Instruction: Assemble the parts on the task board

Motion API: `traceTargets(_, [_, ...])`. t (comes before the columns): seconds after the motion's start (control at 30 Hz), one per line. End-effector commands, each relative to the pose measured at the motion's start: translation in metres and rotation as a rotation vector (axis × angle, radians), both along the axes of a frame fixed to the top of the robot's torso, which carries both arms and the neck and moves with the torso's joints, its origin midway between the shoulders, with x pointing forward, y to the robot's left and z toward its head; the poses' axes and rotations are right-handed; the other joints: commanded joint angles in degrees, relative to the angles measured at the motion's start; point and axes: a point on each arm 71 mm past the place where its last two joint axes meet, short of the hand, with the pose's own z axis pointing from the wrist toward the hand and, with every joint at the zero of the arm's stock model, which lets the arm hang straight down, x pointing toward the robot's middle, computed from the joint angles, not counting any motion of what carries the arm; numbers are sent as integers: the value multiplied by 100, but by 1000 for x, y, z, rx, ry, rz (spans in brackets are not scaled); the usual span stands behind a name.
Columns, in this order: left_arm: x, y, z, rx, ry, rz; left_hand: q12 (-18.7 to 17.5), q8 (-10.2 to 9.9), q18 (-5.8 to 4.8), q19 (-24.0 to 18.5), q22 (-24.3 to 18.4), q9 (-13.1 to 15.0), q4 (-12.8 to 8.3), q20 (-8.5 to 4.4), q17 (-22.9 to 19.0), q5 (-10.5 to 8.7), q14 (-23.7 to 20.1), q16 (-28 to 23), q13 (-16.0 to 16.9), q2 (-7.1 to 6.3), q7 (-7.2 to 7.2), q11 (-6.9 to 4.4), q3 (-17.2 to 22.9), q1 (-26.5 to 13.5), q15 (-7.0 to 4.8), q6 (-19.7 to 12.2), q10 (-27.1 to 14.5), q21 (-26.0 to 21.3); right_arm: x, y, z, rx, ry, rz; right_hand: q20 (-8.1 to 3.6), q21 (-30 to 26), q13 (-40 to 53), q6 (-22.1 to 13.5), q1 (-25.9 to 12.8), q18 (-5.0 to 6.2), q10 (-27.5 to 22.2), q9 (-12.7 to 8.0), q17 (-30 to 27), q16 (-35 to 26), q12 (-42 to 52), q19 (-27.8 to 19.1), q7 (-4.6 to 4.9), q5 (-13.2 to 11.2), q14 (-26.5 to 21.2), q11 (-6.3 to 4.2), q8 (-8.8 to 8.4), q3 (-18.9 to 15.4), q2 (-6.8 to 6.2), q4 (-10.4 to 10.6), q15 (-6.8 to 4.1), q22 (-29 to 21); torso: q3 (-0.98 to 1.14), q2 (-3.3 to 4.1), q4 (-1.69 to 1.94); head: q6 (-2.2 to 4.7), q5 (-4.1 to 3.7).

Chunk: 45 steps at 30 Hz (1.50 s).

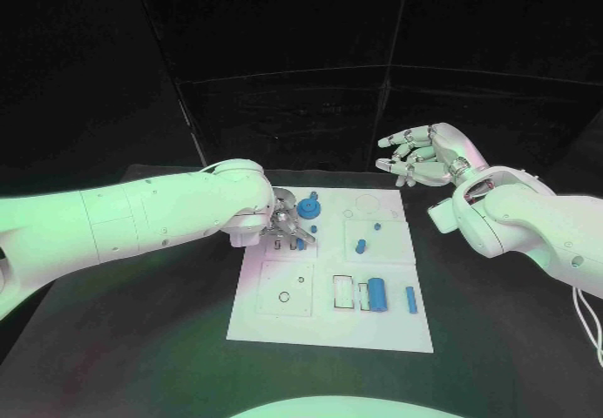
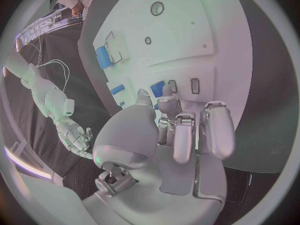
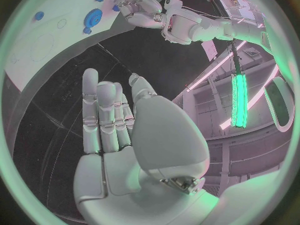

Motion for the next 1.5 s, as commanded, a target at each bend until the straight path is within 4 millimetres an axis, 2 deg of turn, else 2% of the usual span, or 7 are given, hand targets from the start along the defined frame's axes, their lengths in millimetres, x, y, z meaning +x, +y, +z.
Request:
traceTargets(0.03, [0,-1,0,21,6,-13,31,32,-65,33,10,11,7,-8,1508,-10,606,17,4,26,-6,4,-4,-51,-37,-45,17,27,1,0,1,33,11,-12,22,-45,-16,-61,46,28,-61,-3,-26,-46,-23,14,-1,39,-36,4,22,4,-12,38,6,-12,0,-4,5,-21,4])
traceTargets(0.5, [0,-3,0,18,3,-16,66,135,-68,19,64,152,-267,-2,1508,-7,606,17,47,143,-2,7,213,291,-33,-130,-18,58,5,-1,-1,38,37,-17,27,-96,-59,-88,58,28,-85,-1,-79,-124,-7,28,6,118,-60,10,37,0,-16,55,11,-42,6,-5,1,-40,0])
traceTargets(0.93, [-1,-4,0,19,5,-20,-11,113,-67,1,107,233,-1108,-63,1508,47,606,17,37,443,-85,-76,1220,1295,-104,-313,-102,75,7,2,-3,32,52,-12,27,-133,-97,-101,89,29,-97,2,-82,-153,13,46,7,212,-58,10,58,8,-19,58,11,-65,6,-3,1,-46,-10])
traceTargets(1.27, [-3,-3,1,10,7,-17,-125,68,-67,-3,171,265,-1491,-72,1508,355,606,17,-10,42,-23,-57,2514,1115,-54,-340,-88,96,9,4,-5,32,60,-6,27,-148,-113,-103,97,28,-102,3,-89,-171,21,53,7,249,-61,11,68,10,-21,62,11,-73,4,-7,6,-49,-11])
traceTargets(1.4, [-5,0,1,-25,11,8,-110,110,-80,10,227,330,-1580,-40,1508,461,606,17,17,-293,-28,-51,3427,759,-63,-336,-32,120,9,5,-5,32,62,-5,27,-149,-115,-103,98,28,-103,3,-92,-173,22,53,7,251,-61,11,69,11,-21,62,11,-74,7,-11,19,-41,-2])
traceTargets(1.43, [-5,2,2,-37,9,17,-100,188,-84,15,256,421,-1615,-30,1508,450,606,17,24,-649,26,-79,4344,314,-47,-338,12,130,10,5,-5,31,63,-5,27,-151,-117,-104,100,28,-104,4,-95,-178,22,54,7,256,-63,11,71,11,-22,62,11,-75,8,-14,20,-38,3])
traceTargets(1.5, [-6,4,2,-57,5,34,-101,243,-86,19,278,476,-1653,-27,1508,447,606,17,15,-759,-27,-46,4731,158,-57,-333,31,138,10,5,-5,31,65,-4,27,-151,-117,-104,100,28,-104,4,-95,-178,22,54,7,256,-63,11,71,11,-22,62,11,-75,7,-17,24,-34,7])
